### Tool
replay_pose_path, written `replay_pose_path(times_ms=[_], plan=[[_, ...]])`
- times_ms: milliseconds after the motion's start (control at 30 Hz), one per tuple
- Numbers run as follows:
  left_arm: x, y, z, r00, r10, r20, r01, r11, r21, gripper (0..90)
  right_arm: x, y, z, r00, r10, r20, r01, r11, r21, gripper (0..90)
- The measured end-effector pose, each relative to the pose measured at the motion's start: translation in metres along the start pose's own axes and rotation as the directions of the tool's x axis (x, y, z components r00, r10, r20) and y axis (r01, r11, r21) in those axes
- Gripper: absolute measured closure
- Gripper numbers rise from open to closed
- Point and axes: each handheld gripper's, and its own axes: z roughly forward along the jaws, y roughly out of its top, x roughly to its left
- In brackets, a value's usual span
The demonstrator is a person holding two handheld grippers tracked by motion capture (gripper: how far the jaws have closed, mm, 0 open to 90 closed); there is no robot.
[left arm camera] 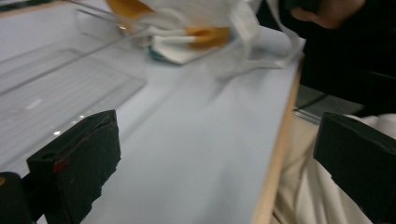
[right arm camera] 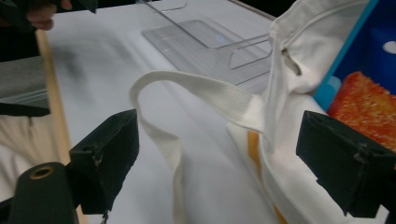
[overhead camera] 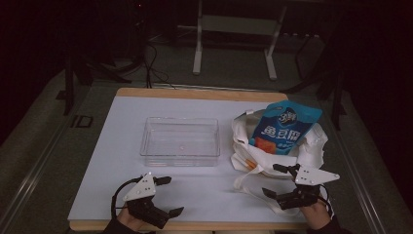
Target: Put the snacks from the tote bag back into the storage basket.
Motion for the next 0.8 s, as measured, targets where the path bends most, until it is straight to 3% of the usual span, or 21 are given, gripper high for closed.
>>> replay_pose_path(times_ms=[67,133,200,233,367,400,467,800], plan=[[-0.001,0.001,0.002,0.9996,0.005,0.028,-0.005,0.9999,0.009,1.1,-0.001,0.002,-0.002,0.9995,-0.007,-0.030,0.009,0.999,0.047,13.0],[-0.001,0.002,0.003,0.9989,0.013,0.044,-0.014,0.9996,0.023,1.0,-0.001,0.002,-0.003,0.9993,-0.002,-0.037,0.004,0.998,0.058,13.0],[-0.002,0.004,0.003,0.9984,0.016,0.054,-0.017,0.9996,0.024,1.1,-0.001,0.004,-0.008,0.9968,0.006,-0.079,0.000,0.997,0.078,13.4],[-0.004,0.007,0.003,0.9989,0.018,0.044,-0.020,0.9986,0.050,1.0,0.000,0.004,-0.009,0.9967,0.006,-0.081,0.001,0.997,0.083,13.3],[-0.005,0.012,0.004,0.9995,0.019,0.026,-0.020,0.9981,0.058,1.0,0.000,0.006,-0.014,0.9964,-0.003,-0.085,0.012,0.995,0.103,12.9],[-0.005,0.013,0.004,0.9994,0.018,0.031,-0.020,0.9984,0.053,1.0,0.000,0.007,-0.016,0.9966,0.002,-0.082,0.007,0.995,0.104,12.9],[-0.002,0.017,0.004,0.9969,-0.002,0.079,0.000,0.9997,0.025,1.0,-0.001,0.008,-0.018,0.9961,0.004,-0.089,0.004,0.995,0.100,12.9],[0.002,0.036,0.016,0.9943,0.041,0.099,-0.044,0.9986,0.030,1.0,-0.007,0.015,-0.026,0.9969,-0.012,-0.078,0.017,0.998,0.057,12.9]])
